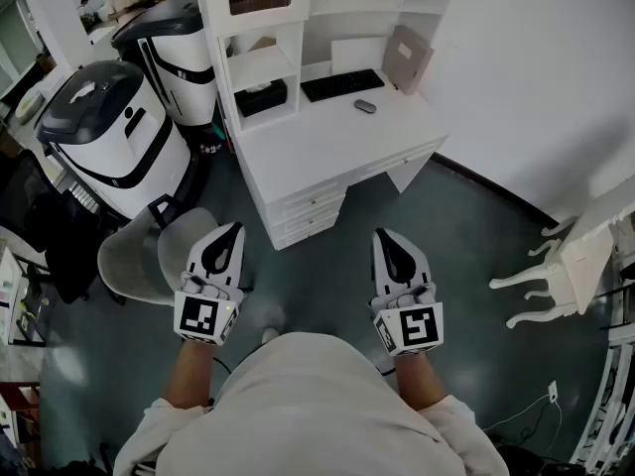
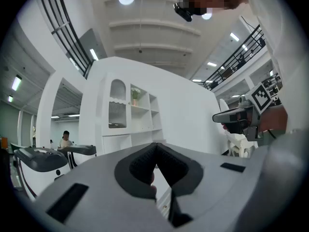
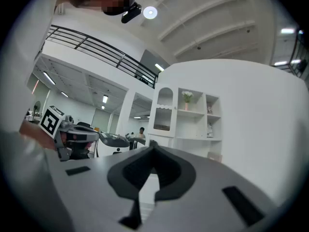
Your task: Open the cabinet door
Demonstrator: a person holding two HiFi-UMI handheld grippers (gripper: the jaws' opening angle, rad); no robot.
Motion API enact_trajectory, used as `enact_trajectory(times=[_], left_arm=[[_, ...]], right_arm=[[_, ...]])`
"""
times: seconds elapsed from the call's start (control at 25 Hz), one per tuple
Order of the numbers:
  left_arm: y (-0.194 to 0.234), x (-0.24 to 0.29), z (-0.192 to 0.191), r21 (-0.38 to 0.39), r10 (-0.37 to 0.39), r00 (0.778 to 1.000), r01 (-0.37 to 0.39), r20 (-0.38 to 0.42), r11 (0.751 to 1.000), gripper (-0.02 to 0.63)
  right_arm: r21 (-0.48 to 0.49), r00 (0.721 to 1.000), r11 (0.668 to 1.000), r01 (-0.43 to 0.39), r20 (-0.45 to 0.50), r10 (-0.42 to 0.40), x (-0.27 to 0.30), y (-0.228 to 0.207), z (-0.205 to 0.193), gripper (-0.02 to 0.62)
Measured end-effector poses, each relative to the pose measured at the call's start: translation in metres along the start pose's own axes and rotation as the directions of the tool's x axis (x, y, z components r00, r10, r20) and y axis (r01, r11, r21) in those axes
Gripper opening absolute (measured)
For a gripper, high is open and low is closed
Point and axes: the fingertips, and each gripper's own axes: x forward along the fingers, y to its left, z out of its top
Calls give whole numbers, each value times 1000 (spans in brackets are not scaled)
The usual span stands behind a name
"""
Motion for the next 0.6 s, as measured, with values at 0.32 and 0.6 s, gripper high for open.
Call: enact_trajectory(times=[0.32, 0.6], left_arm=[[-3, 2, 1, 3, 5, 1000, -5, -6, 1000, -1], [-17, 6, 6, 11, 27, 1000, -27, -7, 1000, -2]], right_arm=[[25, 1000, 1000, -3, 4, 3, -1, -5, -3, 3], [34, 999, 999, -36, 4, 36, -8, -16, -8, 3]])
